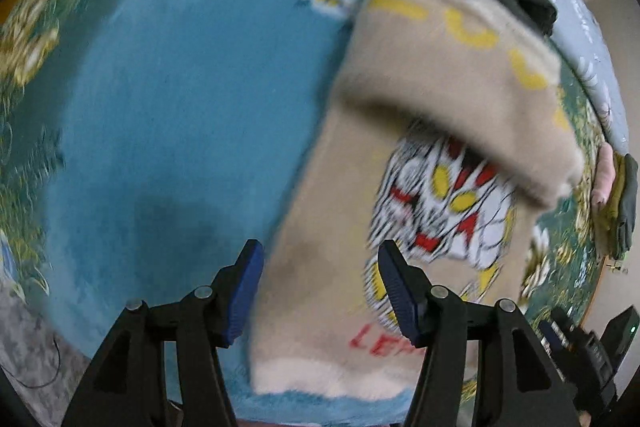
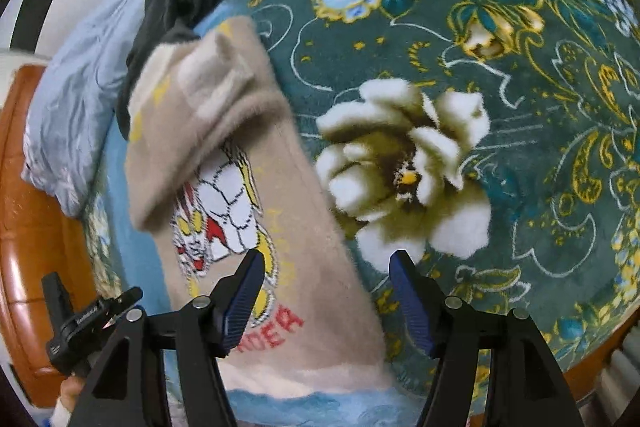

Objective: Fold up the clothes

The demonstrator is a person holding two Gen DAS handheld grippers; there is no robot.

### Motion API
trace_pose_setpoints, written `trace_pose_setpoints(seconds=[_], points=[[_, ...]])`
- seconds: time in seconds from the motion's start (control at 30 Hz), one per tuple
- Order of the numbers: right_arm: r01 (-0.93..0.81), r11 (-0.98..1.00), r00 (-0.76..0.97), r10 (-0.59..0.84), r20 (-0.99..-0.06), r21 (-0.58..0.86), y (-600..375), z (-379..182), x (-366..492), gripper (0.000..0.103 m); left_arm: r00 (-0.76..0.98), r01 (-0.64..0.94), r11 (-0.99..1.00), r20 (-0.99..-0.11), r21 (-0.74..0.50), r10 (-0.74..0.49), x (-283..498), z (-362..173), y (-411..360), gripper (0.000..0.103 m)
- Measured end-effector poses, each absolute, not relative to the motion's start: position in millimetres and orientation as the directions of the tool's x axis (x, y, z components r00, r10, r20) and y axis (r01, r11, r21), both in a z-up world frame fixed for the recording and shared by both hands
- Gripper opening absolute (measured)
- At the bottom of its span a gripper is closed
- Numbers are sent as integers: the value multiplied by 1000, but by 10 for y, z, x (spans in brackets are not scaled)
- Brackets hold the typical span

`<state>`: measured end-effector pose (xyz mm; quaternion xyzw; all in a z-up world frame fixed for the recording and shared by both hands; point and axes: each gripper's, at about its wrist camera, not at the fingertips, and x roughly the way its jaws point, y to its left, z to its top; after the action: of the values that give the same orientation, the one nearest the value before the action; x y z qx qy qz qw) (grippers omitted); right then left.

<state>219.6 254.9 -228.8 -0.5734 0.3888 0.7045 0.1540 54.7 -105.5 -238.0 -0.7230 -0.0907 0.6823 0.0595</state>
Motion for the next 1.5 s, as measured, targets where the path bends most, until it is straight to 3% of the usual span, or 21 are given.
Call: trace_pose_setpoints(seconds=[0.13,0.37,0.43,0.5,0.57,0.6,0.63,0.67,0.7,1.1,1.3,1.43,1.5], points=[[-642,-680,-265,-236,-935,354,2503,-2454,2105,68,106,31,-977,-971,-212,214,703,-2622,-1061,61],[-666,-641,-155,-383,-911,382,2428,-2903,2178,68,182,73,-977,-960,-202,212,967,-2881,-1243,61],[-675,-635,-116,-412,-904,376,2393,-2991,2214,59,183,69,-974,-958,-214,223,1015,-2887,-1275,60],[-678,-636,-84,-430,-899,368,2344,-3037,2249,42,184,70,-969,-951,-239,248,1034,-2888,-1275,58],[-672,-649,-60,-433,-899,357,2294,-3044,2271,33,191,72,-965,-946,-252,261,1041,-2896,-1262,38],[-672,-649,-58,-434,-899,356,2281,-3023,2278,25,198,72,-965,-945,-250,260,1039,-2905,-1249,34],[-675,-644,-59,-437,-897,359,2279,-2998,2279,21,205,68,-969,-948,-236,245,1033,-2909,-1237,19],[-678,-637,-67,-444,-893,367,2283,-2958,2277,15,214,69,-971,-947,-229,239,1025,-2910,-1232,10],[-679,-630,-75,-451,-889,376,2288,-2912,2270,13,217,82,-968,-943,-239,251,1011,-2880,-1233,10],[-645,-379,-425,-545,-723,664,2824,-2062,1594,11,33,179,-837,-847,-517,530,107,-1952,-1274,10],[-679,-263,-494,-526,-692,685,3176,-2076,1065,11,-56,323,-746,-798,-583,600,-883,-2077,-1215,10],[-723,-177,-523,-490,-697,668,3331,-2212,868,18,-105,443,-659,-766,-607,635,-1050,-2206,-1315,12],[-732,-144,-543,-467,-698,666,3426,-2221,858,29,-152,508,-596,-746,-622,648,-1049,-2269,-1390,12]])
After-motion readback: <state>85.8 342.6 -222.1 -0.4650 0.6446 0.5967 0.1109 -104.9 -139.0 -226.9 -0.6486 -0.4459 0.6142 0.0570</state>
